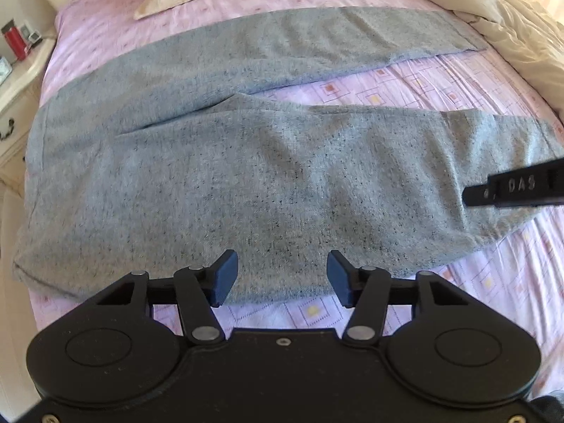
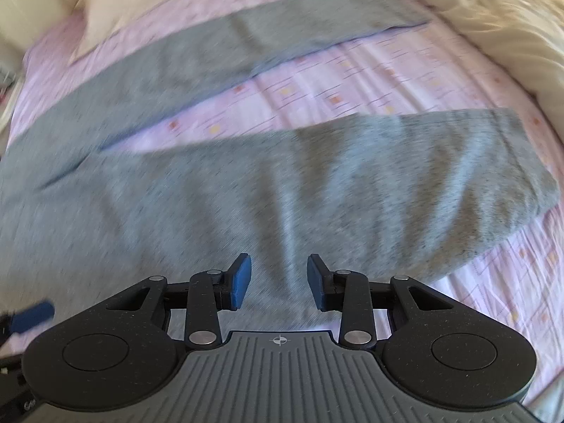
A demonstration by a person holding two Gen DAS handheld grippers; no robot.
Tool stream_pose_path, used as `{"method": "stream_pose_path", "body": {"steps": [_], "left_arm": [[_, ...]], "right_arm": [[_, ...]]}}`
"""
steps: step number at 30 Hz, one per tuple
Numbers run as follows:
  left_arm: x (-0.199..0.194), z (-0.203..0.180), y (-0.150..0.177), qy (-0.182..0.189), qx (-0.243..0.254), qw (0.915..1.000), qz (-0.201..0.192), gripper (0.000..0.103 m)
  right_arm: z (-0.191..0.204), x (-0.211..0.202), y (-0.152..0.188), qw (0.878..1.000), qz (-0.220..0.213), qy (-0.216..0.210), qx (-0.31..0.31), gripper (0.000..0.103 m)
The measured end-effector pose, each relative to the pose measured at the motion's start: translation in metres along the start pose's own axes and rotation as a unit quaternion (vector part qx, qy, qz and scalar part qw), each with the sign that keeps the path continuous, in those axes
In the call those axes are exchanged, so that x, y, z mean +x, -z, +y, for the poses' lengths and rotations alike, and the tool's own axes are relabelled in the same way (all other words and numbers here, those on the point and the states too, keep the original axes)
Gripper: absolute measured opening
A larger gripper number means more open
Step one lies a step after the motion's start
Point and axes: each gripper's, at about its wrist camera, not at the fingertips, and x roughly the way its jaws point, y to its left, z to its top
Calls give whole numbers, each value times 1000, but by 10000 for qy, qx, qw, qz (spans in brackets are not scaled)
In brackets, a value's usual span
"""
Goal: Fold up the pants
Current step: 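Move the right tool to a pant leg cuff and close on it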
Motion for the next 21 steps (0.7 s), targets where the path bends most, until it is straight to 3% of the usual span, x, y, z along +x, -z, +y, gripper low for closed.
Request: {"method": "stream_pose_path", "body": {"steps": [3,8,11,13,16,21], "left_arm": [[11,-1,3,28,11,10000,45,60],[27,0,8,61,-84,9999,-31,60],[39,1,7,88,-175,9998,22,60],[48,1,6,70,-164,9998,103,60],[58,0,6,37,-97,9998,171,60],[61,-8,4,-33,83,10000,33,64]], "right_arm": [[-8,6,4,9996,-276,80,18,35],[-7,24,11,9974,-399,24,-605,35],[-11,37,13,9939,-367,347,-980,34],[-25,36,11,9929,-567,295,-1008,31],[-50,35,4,9875,-717,994,-989,31],[-100,28,-11,9828,-761,1613,-489,31]]}}
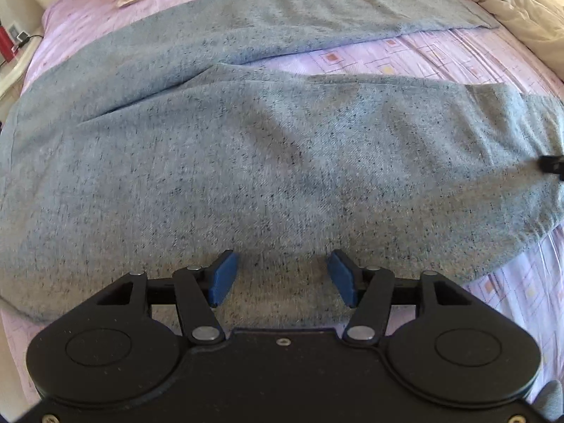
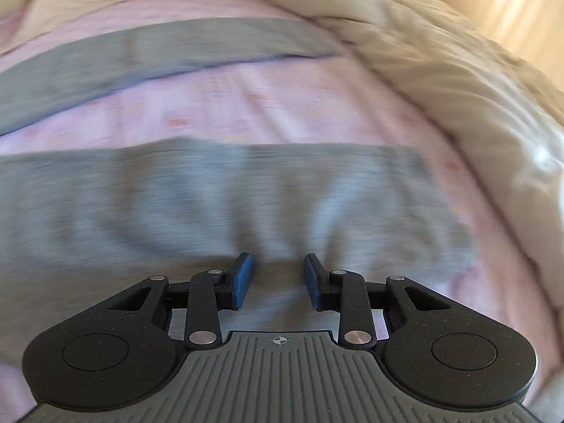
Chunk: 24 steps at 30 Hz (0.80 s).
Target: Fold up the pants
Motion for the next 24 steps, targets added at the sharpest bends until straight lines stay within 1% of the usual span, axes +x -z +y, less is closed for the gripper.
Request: {"method": "stream_pose_path", "body": {"steps": [2,3,5,7,9,10,12,14,16,18,20,21,22,23,24], "left_arm": [[3,-2,-1,-3,18,10000,2,67],[3,-3,-2,-13,56,10000,-6,69],[4,-4,-2,-22,112,9999,-14,70],[5,-5,-1,-9,137,9999,-21,72],[5,-5,-1,16,164,9999,-26,73],[5,-5,0,21,166,9999,-32,74],[6,-5,-1,44,179,9998,-31,76],[7,-7,-1,29,197,9998,-35,78],[8,-9,-2,19,204,9998,-37,79],[8,-8,-3,30,197,9998,-20,79],[8,-8,-4,59,206,9998,-11,79],[8,-7,-4,82,216,9997,-8,79],[7,-6,-5,114,203,9997,-5,78],[6,-5,-6,157,171,9997,-19,77],[5,-3,-8,209,144,9997,-42,74]], "right_arm": [[-27,-1,-3,9990,4,-43,439,30],[-43,-5,-3,9971,-115,-25,750,30],[-71,-12,-2,9927,-332,236,1135,30],[-96,-13,1,9884,-374,564,1360,30],[-115,-8,6,9842,-224,702,1610,30],[-123,-4,9,9819,-143,685,1758,30],[-135,6,14,9776,36,448,2057,30],[-136,21,16,9729,160,239,2295,30],[-133,25,22,9696,248,153,2431,31],[-131,27,19,9668,164,60,2548,31],[-129,23,14,9640,210,-329,2631,31],[-126,22,10,9642,214,-534,2587,21],[-119,19,7,9686,229,-461,2431,9],[-108,14,3,9769,196,-145,2122,9],[-101,9,0,9832,88,119,1821,8]]}}
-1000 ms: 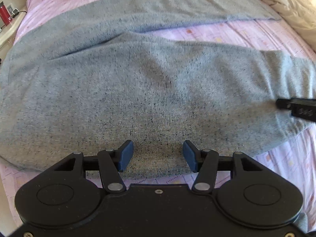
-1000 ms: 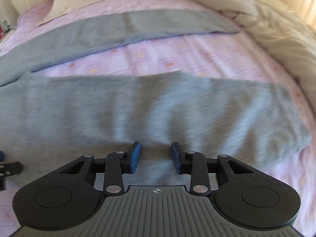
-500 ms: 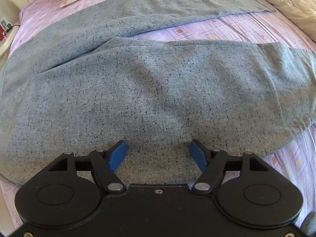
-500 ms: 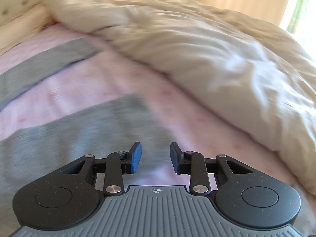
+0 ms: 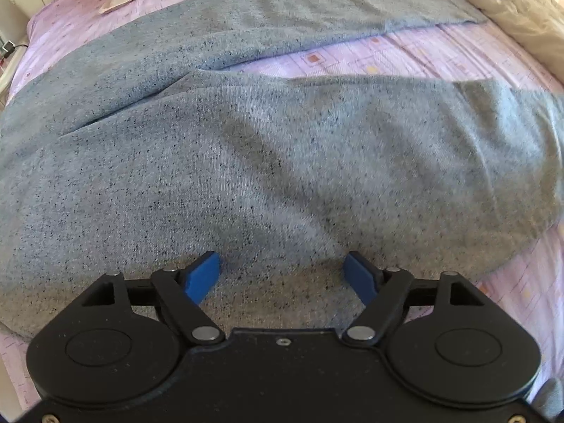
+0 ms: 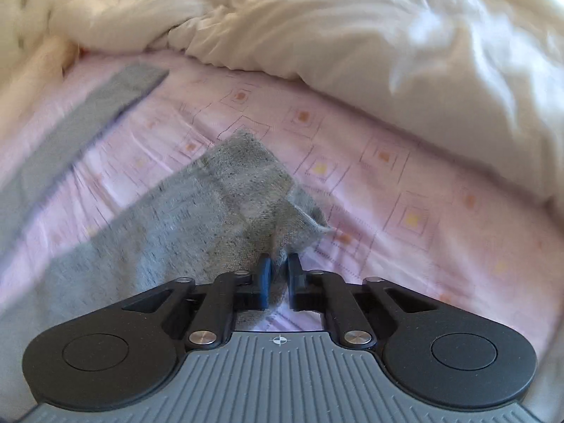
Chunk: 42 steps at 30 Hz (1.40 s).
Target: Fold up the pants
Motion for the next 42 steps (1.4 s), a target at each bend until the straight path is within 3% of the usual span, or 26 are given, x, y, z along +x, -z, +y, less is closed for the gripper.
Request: {"method": "stream_pose_path", "body": {"steps": [3,6,9,11,13,17,24,29,30,33,36,37,39,42], "left_arm": [[-6,2,-7,135,-16,9998,-178,70],[-9,4,-16,134,-27,9991,-410,70],[-4,12,-23,11,-72,9987,-508,70],[3,18,-23,-197,-76,9986,-492,70],[15,26,-22,-157,-100,9992,-353,76],[16,24,-18,-212,49,9985,-508,77],[17,27,-22,-141,138,9987,-462,77],[18,23,-21,-167,223,9984,-492,77],[18,24,-21,-159,235,9983,-501,77],[18,26,-22,-112,255,9985,-461,77],[16,31,-28,-24,262,9990,-361,73],[14,34,-30,-30,267,9990,-348,71],[10,42,-38,-129,339,9986,-379,69],[3,57,-59,-404,560,9960,-560,69]], "right_arm": [[-2,-6,3,9976,-291,563,-270,7],[-9,18,7,9976,296,608,-136,8],[-8,1,0,9988,-201,423,-126,12],[-10,-19,-6,9959,-856,307,-23,16],[-6,-24,-16,9911,-1273,151,-357,22],[-1,5,-48,9892,-1154,-182,-884,24],[-15,68,-74,9948,-126,-606,-810,24],[-3,58,-66,9918,-113,-810,-980,22],[1,55,-64,9904,-190,-755,-1144,13],[7,55,-57,9885,-434,-312,-1413,7],[-4,65,-61,9904,-458,471,-1216,0],[-11,68,-63,9928,-380,498,-1025,0],[-19,63,-66,9961,-433,278,-717,0],[-9,42,-77,9942,-844,-163,-642,2]]}}
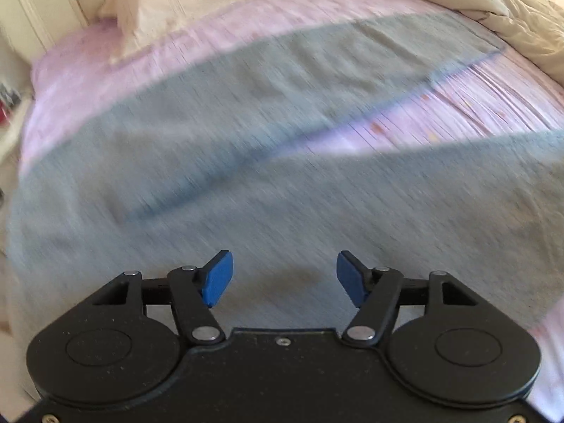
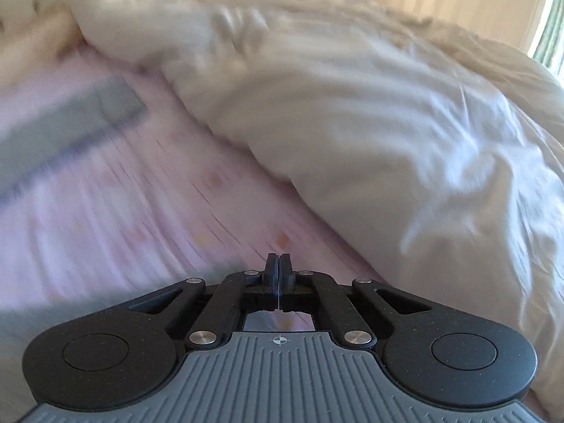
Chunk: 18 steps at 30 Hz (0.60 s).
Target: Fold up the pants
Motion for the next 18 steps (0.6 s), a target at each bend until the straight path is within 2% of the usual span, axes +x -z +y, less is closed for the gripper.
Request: {"method": "stream_pose_path", "body": {"steps": [3,6,9,11,12,16,18], "left_arm": [[3,19,-30,-306,29,9994,-171,69],[15,35,-62,-548,-281,9976,-316,69],[31,42,-82,-733,-484,9942,-629,69],[45,44,-85,-833,-657,9918,-719,69],[53,46,-84,-806,-751,9918,-645,69],[82,52,-66,-529,-963,9939,124,69],[77,50,-53,-486,-784,9957,-95,69]], "right_arm": [[29,-9,-19,9983,-212,-477,-240,2],[62,-10,-35,9943,-274,-950,-401,2],[91,-14,-49,9891,-273,-1332,-566,2],[115,-18,-57,9843,-196,-1583,-753,2],[124,-21,-59,9818,-130,-1688,-859,2],[173,-29,-81,9673,64,-2148,-1349,3],[201,-29,-93,9583,162,-2384,-1566,3]]}}
